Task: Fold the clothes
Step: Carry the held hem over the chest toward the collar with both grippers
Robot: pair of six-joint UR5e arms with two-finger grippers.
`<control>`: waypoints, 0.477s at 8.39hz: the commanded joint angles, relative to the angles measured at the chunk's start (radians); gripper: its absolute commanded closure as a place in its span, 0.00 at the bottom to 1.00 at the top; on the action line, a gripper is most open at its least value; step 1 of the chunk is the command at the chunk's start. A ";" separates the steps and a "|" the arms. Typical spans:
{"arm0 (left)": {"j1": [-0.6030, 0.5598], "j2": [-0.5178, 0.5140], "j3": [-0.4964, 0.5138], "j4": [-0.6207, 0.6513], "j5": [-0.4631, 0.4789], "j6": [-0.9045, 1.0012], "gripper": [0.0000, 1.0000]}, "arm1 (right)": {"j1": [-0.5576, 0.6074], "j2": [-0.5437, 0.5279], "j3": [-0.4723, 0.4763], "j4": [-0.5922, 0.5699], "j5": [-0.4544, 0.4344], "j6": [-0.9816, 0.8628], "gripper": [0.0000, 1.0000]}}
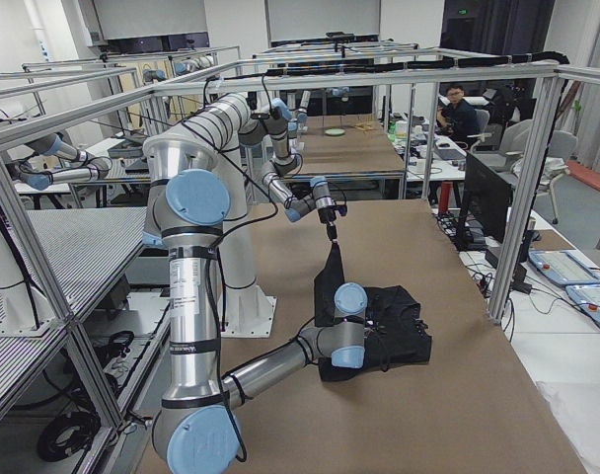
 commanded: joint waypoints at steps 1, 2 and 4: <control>-0.036 -0.104 0.109 0.051 0.008 0.011 1.00 | 0.058 0.063 -0.091 -0.102 -0.026 -0.158 1.00; -0.039 -0.135 0.172 0.051 0.028 0.026 1.00 | 0.061 0.089 -0.135 -0.101 -0.043 -0.164 1.00; -0.046 -0.186 0.249 0.052 0.057 0.047 1.00 | 0.061 0.140 -0.198 -0.101 -0.074 -0.163 1.00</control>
